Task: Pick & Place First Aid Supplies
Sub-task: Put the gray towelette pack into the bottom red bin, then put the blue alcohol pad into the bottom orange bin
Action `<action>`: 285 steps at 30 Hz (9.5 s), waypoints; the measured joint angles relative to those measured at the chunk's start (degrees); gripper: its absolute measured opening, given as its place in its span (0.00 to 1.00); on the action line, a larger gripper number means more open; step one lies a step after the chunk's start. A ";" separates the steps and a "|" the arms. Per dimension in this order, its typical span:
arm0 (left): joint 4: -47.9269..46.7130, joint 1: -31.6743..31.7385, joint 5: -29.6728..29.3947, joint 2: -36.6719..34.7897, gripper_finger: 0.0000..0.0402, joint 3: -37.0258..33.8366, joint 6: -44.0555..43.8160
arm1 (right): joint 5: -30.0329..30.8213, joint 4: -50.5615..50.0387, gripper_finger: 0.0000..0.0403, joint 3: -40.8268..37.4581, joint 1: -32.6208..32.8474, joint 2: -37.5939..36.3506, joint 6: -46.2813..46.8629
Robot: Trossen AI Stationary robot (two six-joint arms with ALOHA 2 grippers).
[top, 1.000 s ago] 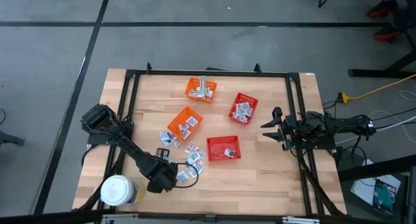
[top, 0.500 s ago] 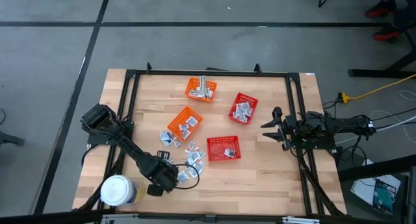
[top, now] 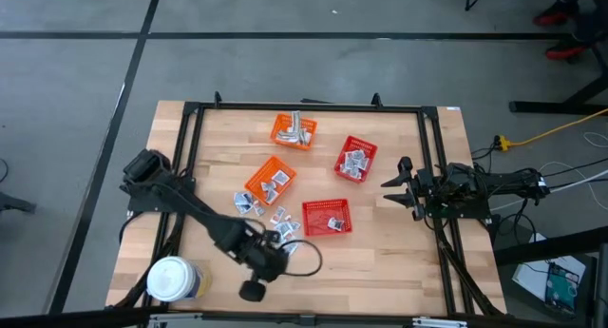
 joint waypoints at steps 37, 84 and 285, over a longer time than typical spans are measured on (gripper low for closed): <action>29.73 23.52 -8.24 0.83 0.01 3.83 -0.33 | 0.00 0.00 0.40 0.00 -0.01 0.00 0.00; 19.10 12.64 13.41 4.66 0.21 3.75 -27.15 | -0.02 0.00 0.40 0.01 0.00 0.00 0.00; 27.51 19.52 -1.25 1.24 0.21 -9.12 2.11 | -0.01 0.00 0.40 0.00 0.00 0.00 0.00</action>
